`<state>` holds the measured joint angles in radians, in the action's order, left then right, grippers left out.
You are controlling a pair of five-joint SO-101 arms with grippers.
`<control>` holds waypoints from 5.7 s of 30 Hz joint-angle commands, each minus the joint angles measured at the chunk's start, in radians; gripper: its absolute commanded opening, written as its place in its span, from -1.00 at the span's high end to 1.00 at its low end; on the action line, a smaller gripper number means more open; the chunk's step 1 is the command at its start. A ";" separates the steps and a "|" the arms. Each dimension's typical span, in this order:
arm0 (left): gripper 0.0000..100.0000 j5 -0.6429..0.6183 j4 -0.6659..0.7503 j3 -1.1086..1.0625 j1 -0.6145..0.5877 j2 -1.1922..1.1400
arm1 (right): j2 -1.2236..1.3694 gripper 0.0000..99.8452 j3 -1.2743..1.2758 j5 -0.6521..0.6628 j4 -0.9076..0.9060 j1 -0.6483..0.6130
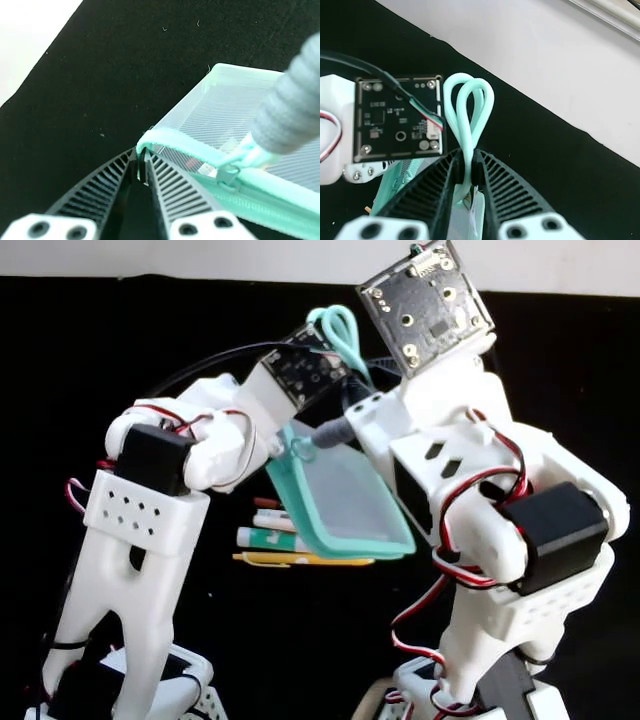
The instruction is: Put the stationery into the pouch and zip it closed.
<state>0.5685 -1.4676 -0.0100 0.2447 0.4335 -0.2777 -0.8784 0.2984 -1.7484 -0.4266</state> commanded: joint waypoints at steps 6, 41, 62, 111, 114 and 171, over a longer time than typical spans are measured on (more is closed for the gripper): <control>0.99 0.006 -0.106 0.205 -0.085 0.010 | -0.030 0.99 0.002 0.009 -0.010 0.015; 0.99 -0.206 -0.278 0.291 -0.394 0.010 | -0.022 0.99 0.002 0.008 -0.008 0.452; 0.99 -0.264 -0.232 0.223 -0.397 0.010 | -0.030 0.73 0.381 -0.012 -0.004 0.397; 0.98 -0.577 -0.037 -0.027 -0.598 -0.001 | -0.031 0.33 0.921 -0.100 0.217 0.397; 0.91 -0.509 -0.031 -0.050 -0.598 -0.001 | -0.031 0.33 0.921 -0.100 0.219 0.397; 0.99 -0.845 -0.115 0.008 -0.598 0.004 | -0.188 0.33 0.800 -0.390 0.455 -0.151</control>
<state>-0.2800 -1.6011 0.0115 -0.3429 0.4289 -0.4173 -0.0361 -0.0545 -1.3602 -0.4971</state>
